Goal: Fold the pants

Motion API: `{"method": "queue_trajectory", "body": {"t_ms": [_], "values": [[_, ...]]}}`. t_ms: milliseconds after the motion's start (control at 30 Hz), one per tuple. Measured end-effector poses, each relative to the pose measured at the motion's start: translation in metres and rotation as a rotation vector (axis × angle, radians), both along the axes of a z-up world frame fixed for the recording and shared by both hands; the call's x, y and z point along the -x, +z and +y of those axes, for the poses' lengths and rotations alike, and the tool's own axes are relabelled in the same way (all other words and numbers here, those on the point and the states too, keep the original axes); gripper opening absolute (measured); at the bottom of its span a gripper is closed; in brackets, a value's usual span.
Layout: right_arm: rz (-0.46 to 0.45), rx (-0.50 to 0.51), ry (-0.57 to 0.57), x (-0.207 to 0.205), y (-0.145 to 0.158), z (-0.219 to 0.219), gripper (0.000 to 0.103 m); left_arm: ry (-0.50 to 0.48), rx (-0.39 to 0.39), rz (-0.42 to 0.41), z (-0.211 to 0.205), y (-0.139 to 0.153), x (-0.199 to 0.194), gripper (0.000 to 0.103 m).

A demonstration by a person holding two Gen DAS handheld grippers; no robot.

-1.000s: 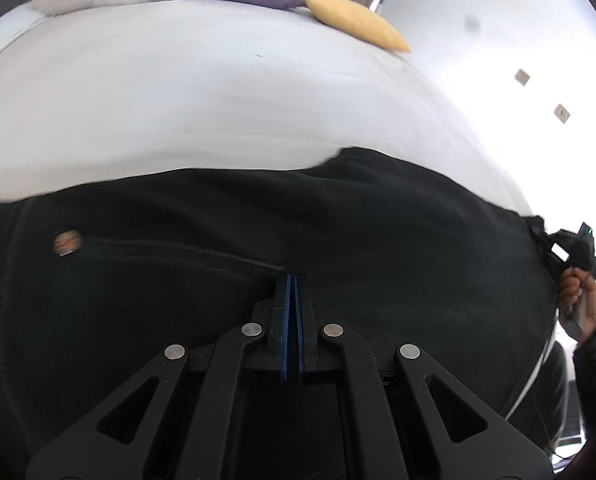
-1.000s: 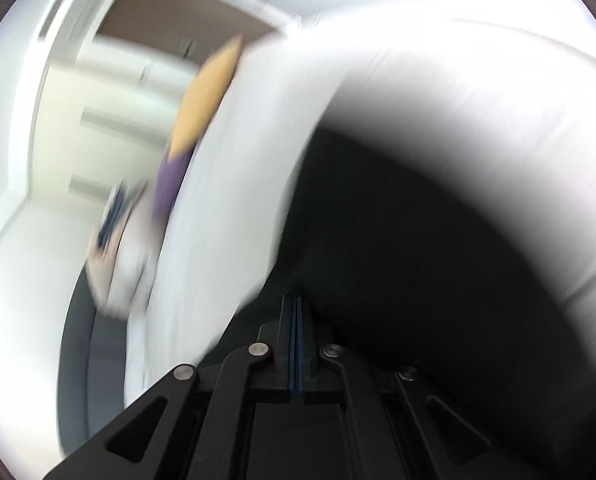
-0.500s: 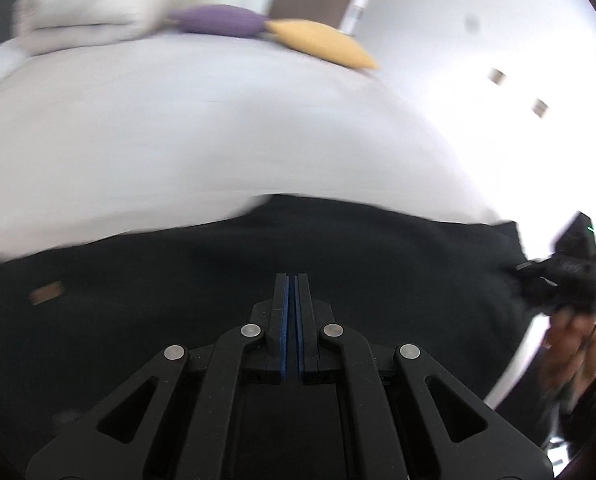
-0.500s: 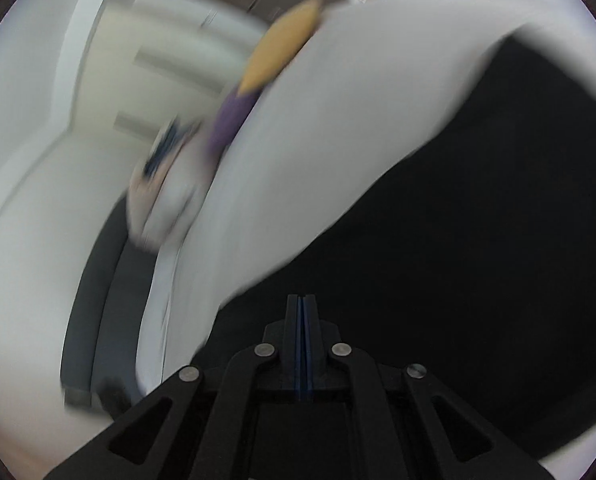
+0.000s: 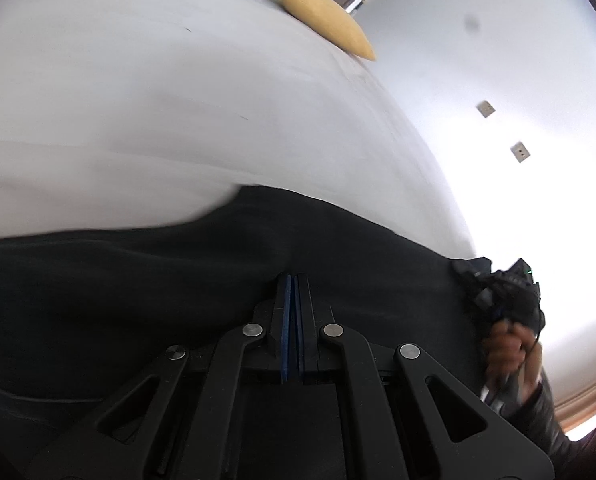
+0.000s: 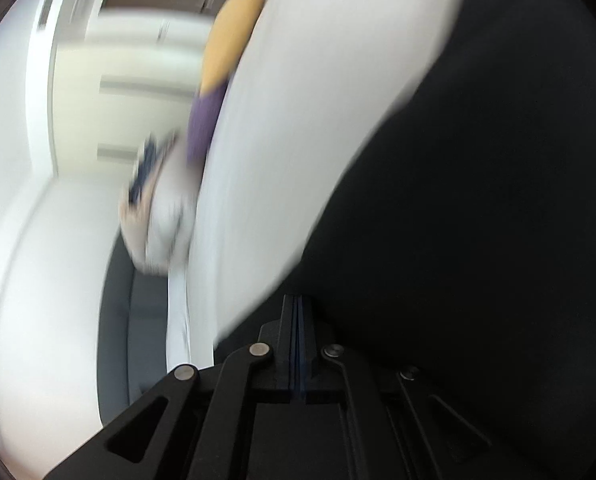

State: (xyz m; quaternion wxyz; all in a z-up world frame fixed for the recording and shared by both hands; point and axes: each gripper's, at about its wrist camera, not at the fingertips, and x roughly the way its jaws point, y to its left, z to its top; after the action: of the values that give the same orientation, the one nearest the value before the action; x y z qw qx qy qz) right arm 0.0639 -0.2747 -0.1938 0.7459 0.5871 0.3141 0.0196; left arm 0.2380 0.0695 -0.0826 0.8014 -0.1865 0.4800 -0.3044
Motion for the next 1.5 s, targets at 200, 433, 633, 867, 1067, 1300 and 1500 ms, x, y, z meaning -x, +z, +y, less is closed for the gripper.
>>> {"method": "queue_trajectory", "body": {"t_ms": [200, 433, 633, 867, 1067, 1300, 1500], "values": [[-0.01, 0.074, -0.208, 0.064, 0.017, -0.089, 0.0, 0.09, -0.127, -0.03, 0.057, 0.012, 0.006, 0.002], [-0.07, 0.131, -0.25, 0.14, 0.062, -0.088, 0.016, 0.283, -0.219, -0.102, 0.113, 0.05, 0.044, 0.002], [-0.085, 0.083, 0.041, 0.131, 0.04, 0.009, 0.051, 0.204, -0.145, -0.064, 0.036, 0.033, 0.091, 0.002], [-0.019, 0.142, -0.1, 0.151, 0.03, -0.016, 0.021, 0.172, -0.113, -0.028, 0.016, -0.002, 0.102, 0.002], [-0.001, 0.2, -0.394, 0.24, 0.05, -0.083, 0.044, 0.18, -0.107, -0.027, 0.015, -0.004, 0.098, 0.001], [-0.021, 0.108, -0.416, 0.257, 0.053, -0.087, 0.051, 0.186, -0.107, -0.035, 0.011, -0.008, 0.105, 0.001], [0.014, 0.042, -0.365, 0.24, 0.023, -0.058, 0.048, 0.183, -0.106, -0.043, 0.004, -0.004, 0.117, 0.001]]}}
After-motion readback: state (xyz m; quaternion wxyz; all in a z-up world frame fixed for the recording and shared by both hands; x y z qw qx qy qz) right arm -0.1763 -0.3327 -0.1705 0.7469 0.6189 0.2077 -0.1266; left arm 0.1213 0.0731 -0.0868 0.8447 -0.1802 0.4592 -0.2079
